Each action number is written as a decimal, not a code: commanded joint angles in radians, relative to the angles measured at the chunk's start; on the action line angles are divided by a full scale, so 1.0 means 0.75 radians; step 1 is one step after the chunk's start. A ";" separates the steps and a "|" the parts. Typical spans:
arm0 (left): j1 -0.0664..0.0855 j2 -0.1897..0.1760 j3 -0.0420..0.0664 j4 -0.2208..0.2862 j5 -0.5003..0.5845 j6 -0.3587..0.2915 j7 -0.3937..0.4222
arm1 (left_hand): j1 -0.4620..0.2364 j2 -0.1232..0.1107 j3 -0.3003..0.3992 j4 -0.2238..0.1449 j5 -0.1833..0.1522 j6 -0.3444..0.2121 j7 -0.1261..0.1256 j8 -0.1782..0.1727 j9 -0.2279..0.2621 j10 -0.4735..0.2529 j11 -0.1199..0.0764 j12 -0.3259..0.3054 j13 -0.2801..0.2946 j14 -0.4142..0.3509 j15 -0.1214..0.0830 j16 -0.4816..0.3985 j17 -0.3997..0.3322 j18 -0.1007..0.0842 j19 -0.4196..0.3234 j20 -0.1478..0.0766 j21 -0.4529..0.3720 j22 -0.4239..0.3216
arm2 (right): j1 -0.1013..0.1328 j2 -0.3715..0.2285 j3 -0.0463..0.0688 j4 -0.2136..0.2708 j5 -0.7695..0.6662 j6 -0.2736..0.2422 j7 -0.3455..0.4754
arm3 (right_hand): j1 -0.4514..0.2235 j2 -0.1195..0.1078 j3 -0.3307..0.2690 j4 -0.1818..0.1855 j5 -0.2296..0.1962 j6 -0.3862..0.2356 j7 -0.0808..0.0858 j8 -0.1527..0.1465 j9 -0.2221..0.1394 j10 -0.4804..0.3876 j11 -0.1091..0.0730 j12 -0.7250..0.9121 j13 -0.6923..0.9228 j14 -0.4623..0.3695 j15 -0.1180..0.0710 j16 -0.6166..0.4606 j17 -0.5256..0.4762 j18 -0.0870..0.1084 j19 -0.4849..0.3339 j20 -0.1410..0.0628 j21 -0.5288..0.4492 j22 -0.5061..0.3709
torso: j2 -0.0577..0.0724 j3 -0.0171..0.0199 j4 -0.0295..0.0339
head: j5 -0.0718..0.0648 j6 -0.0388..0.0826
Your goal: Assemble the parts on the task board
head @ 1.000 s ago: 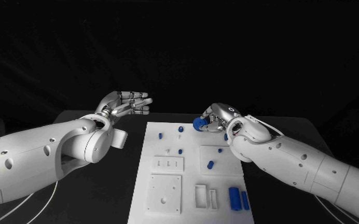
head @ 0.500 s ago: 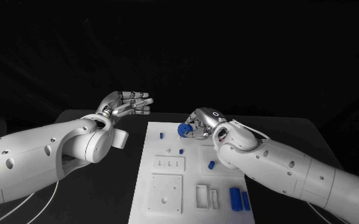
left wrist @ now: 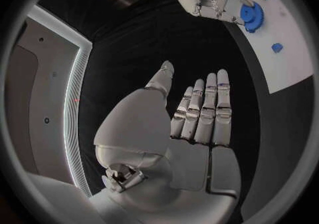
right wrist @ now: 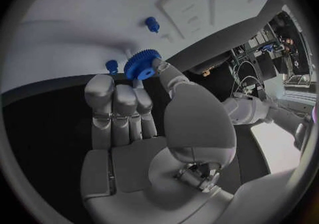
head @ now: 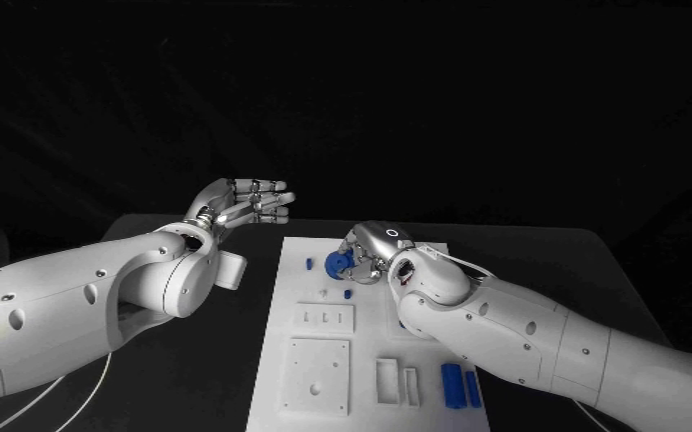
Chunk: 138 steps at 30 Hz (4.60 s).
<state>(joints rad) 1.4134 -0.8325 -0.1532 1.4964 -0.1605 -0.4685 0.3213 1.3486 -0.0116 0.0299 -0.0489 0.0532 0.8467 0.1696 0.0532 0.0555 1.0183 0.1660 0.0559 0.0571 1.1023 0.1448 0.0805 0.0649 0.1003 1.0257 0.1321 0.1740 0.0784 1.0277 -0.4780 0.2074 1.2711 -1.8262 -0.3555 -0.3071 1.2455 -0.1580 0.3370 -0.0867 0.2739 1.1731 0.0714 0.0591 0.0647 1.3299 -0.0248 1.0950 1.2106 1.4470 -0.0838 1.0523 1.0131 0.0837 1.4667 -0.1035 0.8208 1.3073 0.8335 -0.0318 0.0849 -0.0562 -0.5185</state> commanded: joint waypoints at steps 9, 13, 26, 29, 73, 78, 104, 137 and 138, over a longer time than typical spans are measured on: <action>0.000 0.009 0.001 -0.002 -0.006 0.021 0.004 | -0.005 0.012 0.000 -0.005 -0.001 -0.003 0.003 0.004 0.001 -0.013 0.000 0.007 0.002 -0.013 0.000 -0.001 -0.001 -0.003 -0.008 -0.001 0.009 -0.002 | -0.001 0.026 -0.024 -0.055 -0.081 0.006 -0.072 | 0.013 -0.001 0.009 0.003 -0.007 -0.004 0.000 0.004 0.002 -0.004 0.001 -0.007 -0.003 0.000 -0.011 -0.010 -0.004 -0.021 0.074 -0.013 0.001 0.132 | 0.001 -0.0013 0.0066 | -0.001 -0.010; 0.000 0.009 0.001 -0.003 -0.006 0.022 0.004 | -0.005 0.012 0.000 -0.005 -0.001 -0.003 0.003 0.004 0.001 -0.013 0.000 0.007 0.002 -0.013 0.000 -0.001 -0.001 -0.003 -0.008 -0.001 0.009 -0.002 | -0.001 0.028 -0.026 -0.059 -0.094 -0.007 -0.090 | 0.012 -0.005 0.018 0.002 -0.012 -0.003 0.000 0.004 0.002 -0.004 0.001 -0.007 -0.004 0.000 -0.010 -0.011 -0.005 -0.022 0.074 -0.012 0.002 0.132 | 0.001 -0.0001 0.0066 | 0.000 -0.009; 0.000 0.009 0.001 -0.005 -0.006 0.022 0.004 | -0.005 0.012 0.000 -0.005 -0.001 -0.003 0.003 0.004 0.001 -0.013 0.000 0.007 0.002 -0.013 0.000 -0.001 -0.001 -0.003 -0.008 -0.001 0.009 -0.002 | -0.001 0.028 -0.026 -0.058 -0.114 -0.066 -0.122 | 0.012 -0.014 0.037 0.003 -0.027 -0.003 0.000 0.004 0.002 -0.001 0.001 -0.006 -0.003 0.000 -0.011 -0.011 -0.006 -0.021 0.075 -0.013 0.003 0.132 | 0.001 -0.0003 0.0065 | 0.003 -0.006; 0.000 0.009 0.001 -0.005 -0.006 0.023 0.004 | -0.005 0.012 0.000 -0.005 -0.001 -0.003 0.003 0.004 0.001 -0.013 0.000 0.007 0.002 -0.013 0.000 -0.001 -0.001 -0.003 -0.008 -0.001 0.009 -0.002 | -0.001 0.028 -0.026 -0.060 -0.114 -0.061 -0.124 | 0.013 -0.016 0.039 0.002 -0.028 -0.005 0.001 0.004 0.002 -0.002 0.001 -0.007 -0.004 0.000 -0.010 -0.013 -0.007 -0.021 0.075 -0.013 0.002 0.132 | 0.000 -0.0012 0.0066 | 0.002 -0.007; 0.000 0.013 0.001 -0.015 -0.006 0.024 0.002 | -0.006 0.014 -0.002 -0.012 -0.001 -0.004 0.004 0.004 0.001 -0.014 0.000 0.007 0.002 -0.014 0.001 -0.001 -0.001 -0.003 -0.009 -0.001 0.011 -0.002 | -0.002 0.024 -0.040 -0.109 -0.011 0.011 -0.051 | -0.039 -0.035 -0.216 0.343 -0.102 -0.142 0.027 0.004 -0.002 -0.030 0.020 -0.029 -0.036 -0.001 0.007 -0.030 -0.013 -0.003 0.075 0.006 -0.030 0.127 | 0.000 -0.0008 0.0053 | 0.005 -0.013; 0.000 0.010 0.001 -0.014 -0.006 0.024 0.002 | -0.007 0.014 -0.002 -0.012 -0.001 -0.011 0.004 0.003 0.000 -0.014 0.000 0.007 0.002 -0.013 0.001 -0.001 -0.001 -0.003 -0.010 -0.001 0.012 -0.002 | -0.005 -0.005 -0.040 -0.091 -0.004 -0.011 -0.053 | -0.036 -0.038 -0.229 0.347 -0.075 -0.144 0.028 0.004 -0.002 -0.028 0.019 -0.027 -0.035 0.000 0.007 -0.029 -0.012 -0.002 0.075 0.005 -0.027 0.128 | 0.000 0.0012 0.0039 | 0.008 -0.017; 0.000 -0.020 0.000 -0.023 -0.007 0.038 0.010 | -0.004 0.017 -0.002 -0.015 -0.001 -0.005 0.004 0.004 0.001 -0.003 -0.003 0.007 0.002 -0.006 -0.003 0.003 -0.001 -0.003 -0.006 -0.003 0.015 -0.001 | -0.009 -0.368 0.095 0.105 0.454 -0.091 0.315 | 0.078 -0.002 -0.160 0.055 -0.031 -0.123 0.036 0.004 -0.003 -0.037 0.025 -0.033 -0.038 -0.005 0.008 -0.042 -0.017 -0.006 0.067 0.007 -0.032 0.130 | -0.007 0.0174 -0.0294 | 0.003 0.011; -0.019 -0.005 0.000 -0.072 -0.025 0.090 0.012 | -0.006 0.041 -0.025 -0.030 0.000 0.018 -0.001 0.005 0.002 0.044 -0.017 0.008 0.002 0.025 -0.015 0.008 0.000 -0.018 0.002 -0.018 0.015 -0.003 | -0.068 -0.387 0.126 -0.248 0.612 0.152 0.600 | 0.104 0.072 -0.249 -0.206 0.147 -0.168 0.052 0.004 -0.003 -0.077 0.033 -0.056 -0.063 -0.017 0.018 -0.071 -0.003 0.002 0.042 0.016 -0.068 0.125 | -0.007 0.0437 -0.0488 | 0.007 0.004; -0.020 -0.005 0.000 -0.072 -0.025 0.090 0.012 | -0.006 0.041 -0.025 -0.030 0.000 0.018 -0.001 0.005 0.002 0.044 -0.017 0.008 0.002 0.025 -0.015 0.008 0.000 -0.018 0.002 -0.018 0.015 -0.003 | -0.071 -0.382 0.126 -0.253 0.612 0.154 0.601 | 0.102 0.073 -0.251 -0.207 0.148 -0.168 0.052 0.004 -0.003 -0.078 0.033 -0.056 -0.062 -0.017 0.018 -0.071 -0.003 0.002 0.042 0.017 -0.067 0.125 | -0.007 0.0435 -0.0487 | 0.007 0.003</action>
<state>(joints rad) 1.3989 -0.8390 -0.1536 1.4419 -0.1730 -0.4188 0.3188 1.3447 0.0134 0.0147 -0.0695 0.0532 0.8557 0.1678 0.0532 0.0555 1.0560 0.1500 0.0559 0.0571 1.1166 0.1305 0.0883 0.0649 0.0997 1.0275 0.1231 0.1854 0.0775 0.9774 -0.7685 0.3016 1.0861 -1.3707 -0.2690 0.1184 1.3237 -0.1127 0.1529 -0.2409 0.3797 1.0506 0.1099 0.0635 0.0629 1.2737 -0.0052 1.0554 1.1625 1.4374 -0.0744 1.0021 1.0097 0.0821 1.4666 -0.0961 0.7664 1.3074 0.8280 0.0017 0.0468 -0.0504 -0.5145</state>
